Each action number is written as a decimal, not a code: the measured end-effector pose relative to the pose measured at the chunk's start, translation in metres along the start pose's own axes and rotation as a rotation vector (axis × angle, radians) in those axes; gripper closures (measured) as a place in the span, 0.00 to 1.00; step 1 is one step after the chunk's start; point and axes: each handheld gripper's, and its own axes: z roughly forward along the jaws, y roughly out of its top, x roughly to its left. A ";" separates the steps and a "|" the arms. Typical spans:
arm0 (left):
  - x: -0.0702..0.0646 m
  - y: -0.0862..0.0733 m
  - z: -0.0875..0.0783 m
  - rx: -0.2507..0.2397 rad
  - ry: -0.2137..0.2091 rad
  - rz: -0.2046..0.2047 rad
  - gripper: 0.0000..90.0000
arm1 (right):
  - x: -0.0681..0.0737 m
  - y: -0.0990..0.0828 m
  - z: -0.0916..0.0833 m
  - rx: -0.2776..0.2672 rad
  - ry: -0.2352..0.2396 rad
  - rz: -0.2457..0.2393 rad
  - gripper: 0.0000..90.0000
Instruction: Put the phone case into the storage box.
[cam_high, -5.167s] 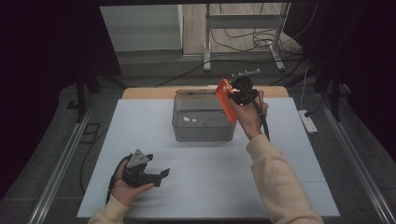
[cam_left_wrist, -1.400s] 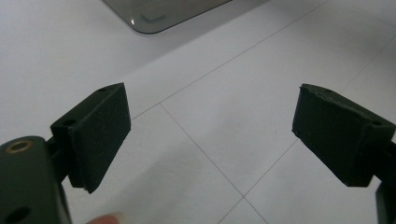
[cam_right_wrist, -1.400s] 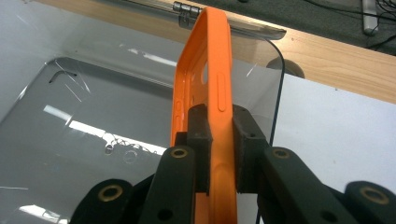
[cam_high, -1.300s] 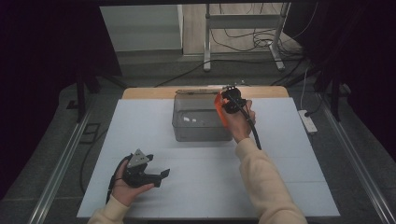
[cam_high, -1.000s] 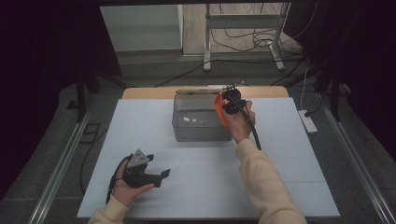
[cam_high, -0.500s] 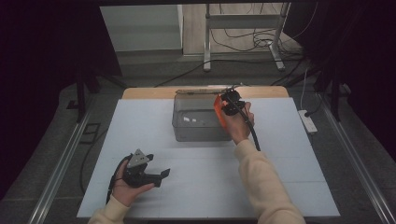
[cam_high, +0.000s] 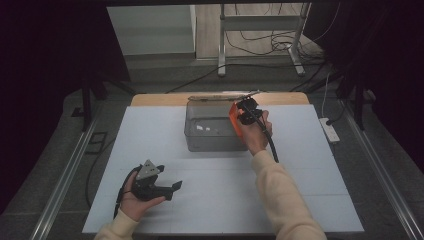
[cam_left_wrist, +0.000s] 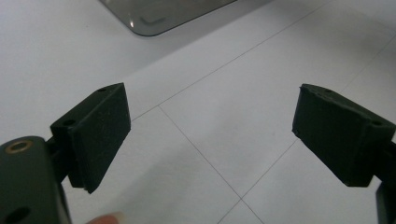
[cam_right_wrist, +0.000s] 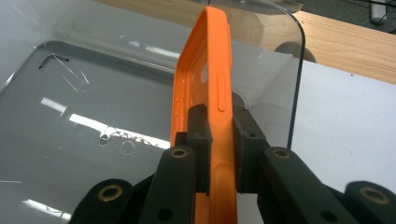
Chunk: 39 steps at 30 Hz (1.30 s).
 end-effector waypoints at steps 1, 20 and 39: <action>0.000 0.000 0.000 0.001 0.000 0.000 0.13 | 0.000 0.000 0.000 0.001 0.000 0.000 0.88; 0.000 0.000 0.000 0.001 0.000 0.000 0.13 | 0.000 -0.001 0.002 0.013 -0.009 -0.005 0.88; 0.000 0.000 0.000 0.001 0.000 0.000 0.13 | 0.003 -0.001 0.002 0.022 -0.037 -0.027 0.88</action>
